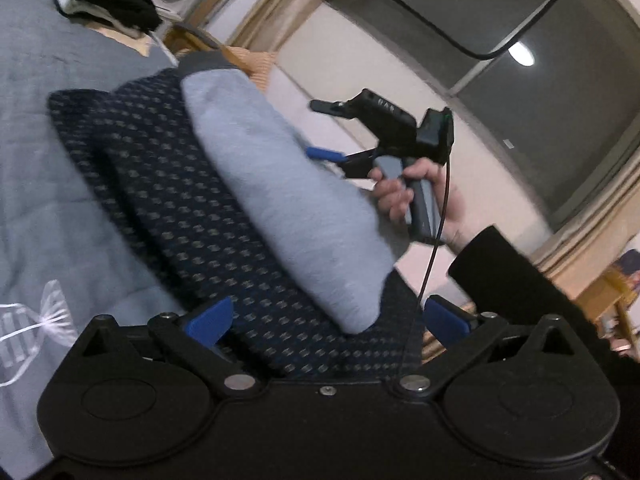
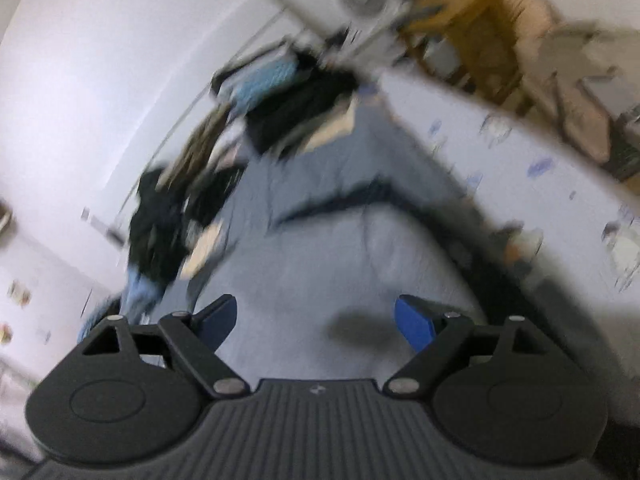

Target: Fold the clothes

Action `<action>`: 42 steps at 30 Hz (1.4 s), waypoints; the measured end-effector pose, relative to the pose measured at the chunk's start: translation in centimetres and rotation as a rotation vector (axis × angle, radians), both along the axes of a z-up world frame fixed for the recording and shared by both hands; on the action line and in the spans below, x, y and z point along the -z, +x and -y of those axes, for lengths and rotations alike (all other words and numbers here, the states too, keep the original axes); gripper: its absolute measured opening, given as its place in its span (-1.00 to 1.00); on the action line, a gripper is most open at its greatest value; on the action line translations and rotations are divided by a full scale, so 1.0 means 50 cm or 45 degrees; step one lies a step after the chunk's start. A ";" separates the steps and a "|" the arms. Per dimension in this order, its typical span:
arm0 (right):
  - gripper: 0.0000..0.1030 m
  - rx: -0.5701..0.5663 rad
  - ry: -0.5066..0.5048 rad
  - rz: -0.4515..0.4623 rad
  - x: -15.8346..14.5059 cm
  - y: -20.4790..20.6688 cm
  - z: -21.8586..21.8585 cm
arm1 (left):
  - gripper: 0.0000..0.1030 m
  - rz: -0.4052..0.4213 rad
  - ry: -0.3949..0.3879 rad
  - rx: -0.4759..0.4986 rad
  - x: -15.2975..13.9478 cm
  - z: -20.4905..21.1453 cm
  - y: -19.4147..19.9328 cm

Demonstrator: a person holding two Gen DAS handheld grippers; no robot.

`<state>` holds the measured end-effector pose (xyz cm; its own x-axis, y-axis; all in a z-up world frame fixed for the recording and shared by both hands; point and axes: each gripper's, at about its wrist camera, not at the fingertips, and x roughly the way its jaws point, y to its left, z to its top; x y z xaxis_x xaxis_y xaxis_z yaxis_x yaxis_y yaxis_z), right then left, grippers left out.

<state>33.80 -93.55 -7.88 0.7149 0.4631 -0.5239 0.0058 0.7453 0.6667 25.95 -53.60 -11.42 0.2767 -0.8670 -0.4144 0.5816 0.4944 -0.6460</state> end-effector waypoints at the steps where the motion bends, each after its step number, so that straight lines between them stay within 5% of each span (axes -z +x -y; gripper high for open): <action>1: 0.67 0.037 -0.011 0.001 -0.004 -0.002 0.005 | 0.99 0.017 0.024 -0.015 -0.009 -0.002 0.000; 7: 0.73 0.142 -0.183 0.063 -0.072 -0.064 0.001 | 0.99 0.148 0.182 -0.096 -0.074 -0.007 -0.023; 12: 0.89 0.166 -0.480 0.156 -0.148 -0.201 -0.046 | 0.99 0.234 0.362 -0.127 -0.111 0.024 -0.048; 18: 0.95 0.156 -0.606 0.172 -0.181 -0.362 -0.103 | 0.99 0.308 0.458 -0.142 -0.162 0.059 -0.096; 30: 0.95 0.167 -0.679 0.133 -0.217 -0.577 -0.188 | 0.99 0.450 0.606 -0.191 -0.252 0.086 -0.191; 42: 0.95 0.147 -0.678 0.157 -0.220 -0.617 -0.251 | 1.00 0.525 0.705 -0.217 -0.273 0.066 -0.246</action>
<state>2.95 -81.00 3.11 0.8162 0.0721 -0.5732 0.0532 0.9786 0.1989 13.65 -56.89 2.23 0.6189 -0.4896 -0.6143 0.6096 0.7925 -0.0174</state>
